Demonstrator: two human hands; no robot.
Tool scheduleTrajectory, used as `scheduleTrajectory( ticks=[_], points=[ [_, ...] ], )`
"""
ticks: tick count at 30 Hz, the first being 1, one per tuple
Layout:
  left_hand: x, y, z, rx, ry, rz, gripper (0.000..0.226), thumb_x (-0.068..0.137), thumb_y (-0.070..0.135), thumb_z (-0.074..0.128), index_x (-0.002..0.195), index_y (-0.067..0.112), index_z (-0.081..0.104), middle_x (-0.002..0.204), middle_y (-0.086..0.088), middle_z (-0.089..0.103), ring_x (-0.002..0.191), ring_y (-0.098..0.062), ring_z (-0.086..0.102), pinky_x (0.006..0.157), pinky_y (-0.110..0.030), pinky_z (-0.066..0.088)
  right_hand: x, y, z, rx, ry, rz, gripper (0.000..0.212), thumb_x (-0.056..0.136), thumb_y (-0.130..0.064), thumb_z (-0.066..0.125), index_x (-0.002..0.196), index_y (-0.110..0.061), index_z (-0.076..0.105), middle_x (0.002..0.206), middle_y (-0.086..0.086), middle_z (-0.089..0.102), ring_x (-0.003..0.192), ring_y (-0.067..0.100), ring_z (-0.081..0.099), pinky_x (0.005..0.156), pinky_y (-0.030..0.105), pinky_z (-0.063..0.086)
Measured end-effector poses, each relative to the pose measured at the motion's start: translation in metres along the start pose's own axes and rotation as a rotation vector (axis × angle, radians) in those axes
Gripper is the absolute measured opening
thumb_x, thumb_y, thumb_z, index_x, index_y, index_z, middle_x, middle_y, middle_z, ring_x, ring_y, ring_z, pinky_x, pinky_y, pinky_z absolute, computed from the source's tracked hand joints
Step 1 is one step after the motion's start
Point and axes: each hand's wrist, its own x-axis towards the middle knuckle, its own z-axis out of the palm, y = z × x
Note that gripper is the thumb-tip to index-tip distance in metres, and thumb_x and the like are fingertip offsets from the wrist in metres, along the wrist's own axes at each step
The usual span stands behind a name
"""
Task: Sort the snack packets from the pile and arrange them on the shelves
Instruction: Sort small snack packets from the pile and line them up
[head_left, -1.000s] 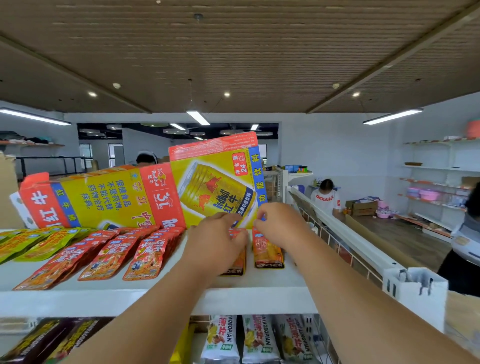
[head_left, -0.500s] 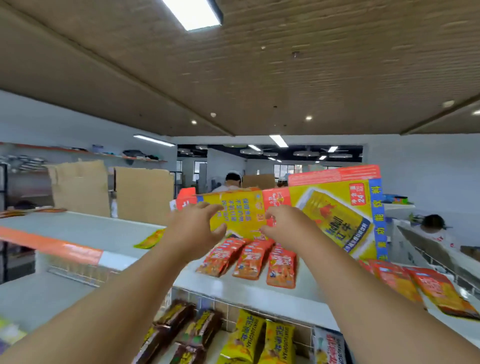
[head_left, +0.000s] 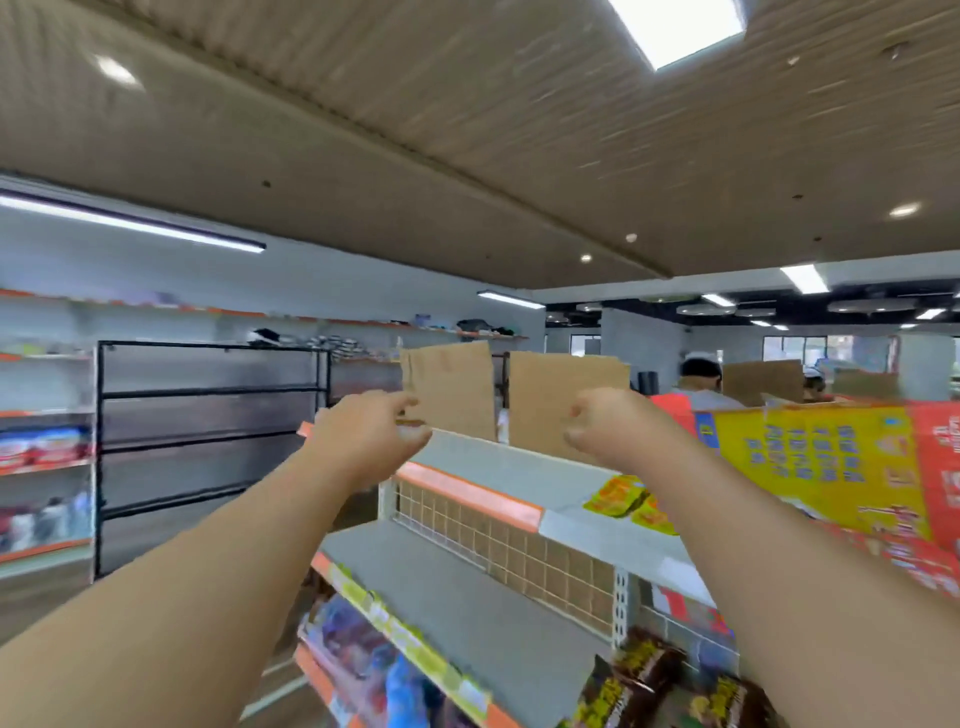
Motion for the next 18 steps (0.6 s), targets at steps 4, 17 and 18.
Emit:
scheduleTrajectory(
  ticks=[4, 17, 18],
  points=[
    [-0.004, -0.056, -0.02, 0.044, 0.007, -0.064, 0.054, 0.093, 0.065, 0.048, 0.143, 0.045, 0.047, 0.143, 0.005, 0.055, 0.129, -0.024, 0.053, 0.104, -0.046, 0.044, 0.037, -0.058, 0.016, 0.022, -0.023, -0.082, 0.018, 0.089, -0.035, 0.056, 0.095, -0.02, 0.065, 0.096, 0.002, 0.066, 0.09, 0.026, 0.063, 0.072, 0.033, 0.054],
    [0.024, -0.173, -0.01, 0.039, -0.019, -0.212, 0.055, 0.094, 0.062, 0.05, 0.145, 0.04, 0.049, 0.15, 0.009, 0.052, 0.136, -0.02, 0.048, 0.111, -0.044, 0.041, 0.119, -0.154, 0.087, 0.206, -0.083, -0.181, 0.012, 0.09, -0.035, 0.059, 0.092, -0.023, 0.063, 0.096, 0.003, 0.068, 0.085, 0.021, 0.061, 0.071, 0.033, 0.054],
    [0.03, -0.18, -0.006, 0.045, -0.02, -0.214, 0.055, 0.094, 0.062, 0.051, 0.145, 0.039, 0.049, 0.15, 0.009, 0.051, 0.137, -0.02, 0.048, 0.111, -0.045, 0.041, 0.126, -0.158, 0.093, 0.219, -0.089, -0.186, 0.012, 0.091, -0.034, 0.059, 0.093, -0.022, 0.064, 0.096, 0.003, 0.068, 0.082, 0.021, 0.06, 0.066, 0.03, 0.05]
  ],
)
